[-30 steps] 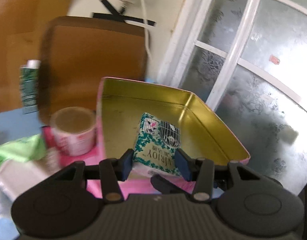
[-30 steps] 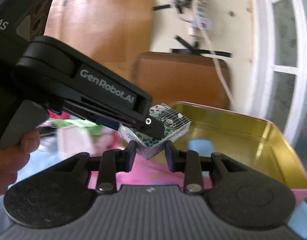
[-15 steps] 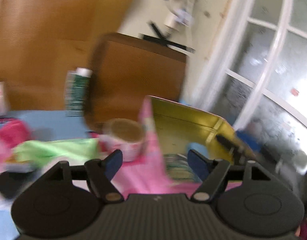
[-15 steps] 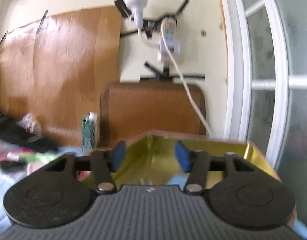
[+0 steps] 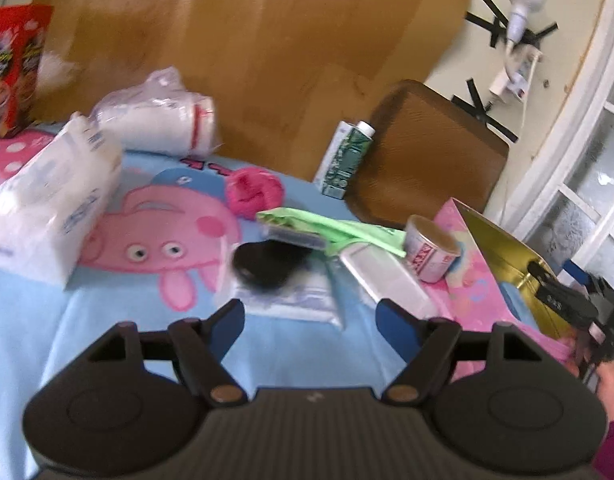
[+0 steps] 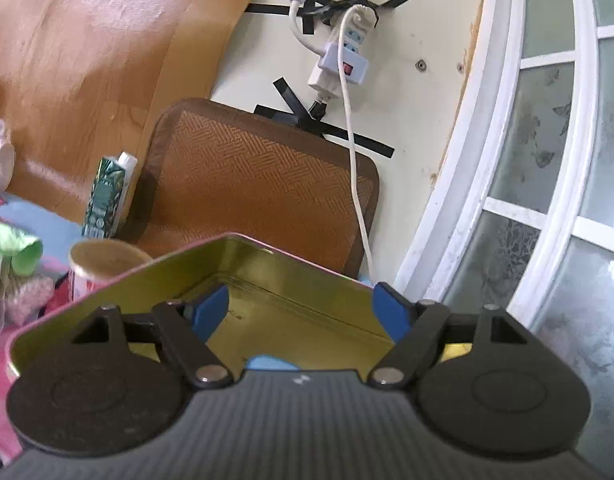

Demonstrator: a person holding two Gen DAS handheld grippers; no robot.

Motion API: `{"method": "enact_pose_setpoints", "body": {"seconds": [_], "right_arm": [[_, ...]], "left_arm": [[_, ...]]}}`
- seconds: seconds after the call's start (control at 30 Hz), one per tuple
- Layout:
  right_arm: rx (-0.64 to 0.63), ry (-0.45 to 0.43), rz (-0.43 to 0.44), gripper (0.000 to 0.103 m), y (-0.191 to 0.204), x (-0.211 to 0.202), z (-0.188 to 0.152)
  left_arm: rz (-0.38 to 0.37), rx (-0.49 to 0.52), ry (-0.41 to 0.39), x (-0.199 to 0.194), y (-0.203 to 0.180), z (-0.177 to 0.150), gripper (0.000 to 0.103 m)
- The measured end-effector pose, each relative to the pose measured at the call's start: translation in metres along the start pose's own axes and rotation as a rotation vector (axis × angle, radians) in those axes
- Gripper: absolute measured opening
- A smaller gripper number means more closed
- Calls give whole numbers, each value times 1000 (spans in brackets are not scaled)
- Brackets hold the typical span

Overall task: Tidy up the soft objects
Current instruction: 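Grasp the pink fuzzy ball with the right gripper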

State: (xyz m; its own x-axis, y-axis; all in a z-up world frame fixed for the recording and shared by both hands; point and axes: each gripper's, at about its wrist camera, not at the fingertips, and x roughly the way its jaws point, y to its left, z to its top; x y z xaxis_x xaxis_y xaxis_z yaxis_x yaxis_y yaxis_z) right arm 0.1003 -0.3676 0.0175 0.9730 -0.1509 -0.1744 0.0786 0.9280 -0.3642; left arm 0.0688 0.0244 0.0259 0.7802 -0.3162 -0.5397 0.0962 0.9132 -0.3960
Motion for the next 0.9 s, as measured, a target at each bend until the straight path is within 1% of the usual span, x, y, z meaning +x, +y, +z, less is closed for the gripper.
{"method": "enact_pose_setpoints", "body": {"seconds": [0.07,0.13,0.17,0.23,0.27,0.3,0.33,0.4,0.47,0.53,0.57,0.6,0.7,0.8,0.9], "right_arm": [[-15,-12,0,81,1,-11,-6],[-5,-28,3,82,-1,-20,-9],[9,-41,-16,83,-1,-25,-7],[54,-100,-12,83,2,-35,7],[86,-133,18,84,4,-43,19],[125,-154,88,84,10,-49,34],[152,-153,175,85,18,-50,48],[199,-99,350,85,44,-41,72],[249,-16,508,84,82,-23,91],[259,76,635,84,134,0,109],[245,108,677,84,157,10,115],[230,134,697,85,178,18,120],[212,259,729,85,239,56,132],[192,376,692,88,282,94,137],[208,490,631,88,302,122,130]], "left_arm": [[9,-1,-13,-7,9,-3,74],[29,7,-18,-10,17,-4,74],[42,11,-18,-11,22,-4,74],[75,20,-26,-11,29,-6,74],[90,27,-30,-11,33,-7,74],[110,37,-35,-11,36,-8,74],[130,49,-45,-12,38,-9,74],[174,74,-66,-13,44,-12,74],[205,89,-72,-12,52,-15,74],[213,95,-80,-11,59,-17,74],[212,96,-83,-11,62,-19,74],[206,92,-85,-11,64,-20,74],[170,94,-117,-15,67,-23,75],[146,101,-143,-18,67,-24,75],[121,97,-170,-22,69,-25,76]]}}
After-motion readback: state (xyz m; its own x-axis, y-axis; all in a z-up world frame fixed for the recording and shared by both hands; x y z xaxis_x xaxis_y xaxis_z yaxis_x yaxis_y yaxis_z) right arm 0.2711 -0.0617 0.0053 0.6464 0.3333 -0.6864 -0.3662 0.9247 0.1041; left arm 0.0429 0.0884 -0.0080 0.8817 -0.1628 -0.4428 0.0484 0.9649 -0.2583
